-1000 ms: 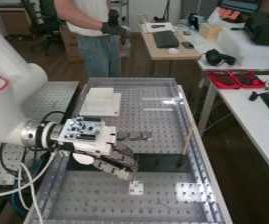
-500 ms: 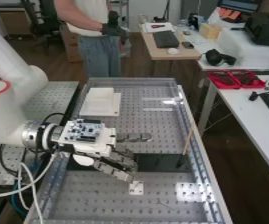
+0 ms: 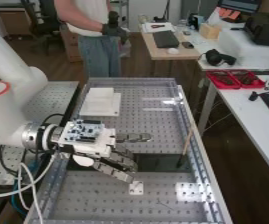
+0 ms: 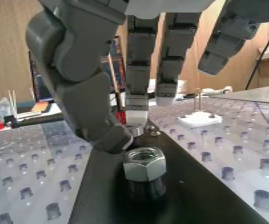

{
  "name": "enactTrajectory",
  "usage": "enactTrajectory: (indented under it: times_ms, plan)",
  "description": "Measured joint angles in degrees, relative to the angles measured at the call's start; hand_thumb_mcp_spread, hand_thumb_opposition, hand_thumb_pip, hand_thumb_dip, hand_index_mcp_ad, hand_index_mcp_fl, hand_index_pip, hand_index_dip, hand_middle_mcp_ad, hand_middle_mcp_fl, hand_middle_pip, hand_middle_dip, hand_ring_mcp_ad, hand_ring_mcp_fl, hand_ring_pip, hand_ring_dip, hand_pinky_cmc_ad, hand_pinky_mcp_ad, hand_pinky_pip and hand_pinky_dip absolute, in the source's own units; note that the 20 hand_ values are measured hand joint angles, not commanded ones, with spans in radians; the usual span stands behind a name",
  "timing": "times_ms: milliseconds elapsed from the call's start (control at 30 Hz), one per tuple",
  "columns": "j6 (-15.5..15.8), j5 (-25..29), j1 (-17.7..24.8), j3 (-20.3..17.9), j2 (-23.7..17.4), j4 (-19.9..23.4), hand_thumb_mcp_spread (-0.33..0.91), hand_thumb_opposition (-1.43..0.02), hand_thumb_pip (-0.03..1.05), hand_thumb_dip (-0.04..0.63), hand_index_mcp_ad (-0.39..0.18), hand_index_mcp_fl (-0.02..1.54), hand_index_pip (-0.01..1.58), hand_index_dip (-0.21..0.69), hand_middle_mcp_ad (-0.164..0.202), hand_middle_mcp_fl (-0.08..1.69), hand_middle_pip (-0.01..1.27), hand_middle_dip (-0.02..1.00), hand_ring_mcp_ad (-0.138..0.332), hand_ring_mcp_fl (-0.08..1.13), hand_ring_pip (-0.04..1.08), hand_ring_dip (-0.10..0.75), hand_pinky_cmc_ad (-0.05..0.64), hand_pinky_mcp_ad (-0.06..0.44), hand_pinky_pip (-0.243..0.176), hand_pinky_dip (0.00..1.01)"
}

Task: Grab the bearing and place it in the white container

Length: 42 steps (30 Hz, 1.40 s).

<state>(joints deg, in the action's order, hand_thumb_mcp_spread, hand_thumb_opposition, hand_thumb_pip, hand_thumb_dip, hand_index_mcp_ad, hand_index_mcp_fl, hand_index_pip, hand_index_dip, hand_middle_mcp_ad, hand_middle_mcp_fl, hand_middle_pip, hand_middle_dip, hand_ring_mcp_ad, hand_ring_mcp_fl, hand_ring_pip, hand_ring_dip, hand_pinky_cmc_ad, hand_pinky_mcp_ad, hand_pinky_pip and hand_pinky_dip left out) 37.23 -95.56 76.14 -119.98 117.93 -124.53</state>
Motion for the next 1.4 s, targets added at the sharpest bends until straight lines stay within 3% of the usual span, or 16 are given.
enactTrajectory:
  times_ms: [633,967,1267,1400]
  plan:
    - [0.4,0.8,0.1,0.3,0.6,0.3,0.65,-0.95,0.59,0.396,-0.223,0.05,0.11,-0.136,-0.047,0.54,0.57,0.91,0.002,0.37,0.11,0.679,0.417,0.234,-0.028,0.17]
    - [0.2,0.9,0.1,0.4,0.8,0.3,0.77,-0.94,0.6,0.386,-0.22,0.05,0.11,-0.133,-0.044,0.59,0.65,0.91,0.002,0.41,0.12,0.679,0.417,0.234,-0.012,0.17]
    - [0.1,0.5,0.1,0.6,0.6,-0.6,0.78,-0.95,0.6,0.389,-0.22,0.07,0.11,-0.136,-0.044,0.59,0.65,0.91,0.002,0.41,0.12,0.679,0.412,0.234,-0.012,0.17]
    - [0.3,0.3,0.1,0.9,0.5,-1.3,0.7,-0.95,0.59,0.389,-0.22,0.07,0.11,-0.152,-0.047,0.56,0.61,0.91,0.005,0.41,0.11,0.679,0.428,0.234,-0.012,0.17]
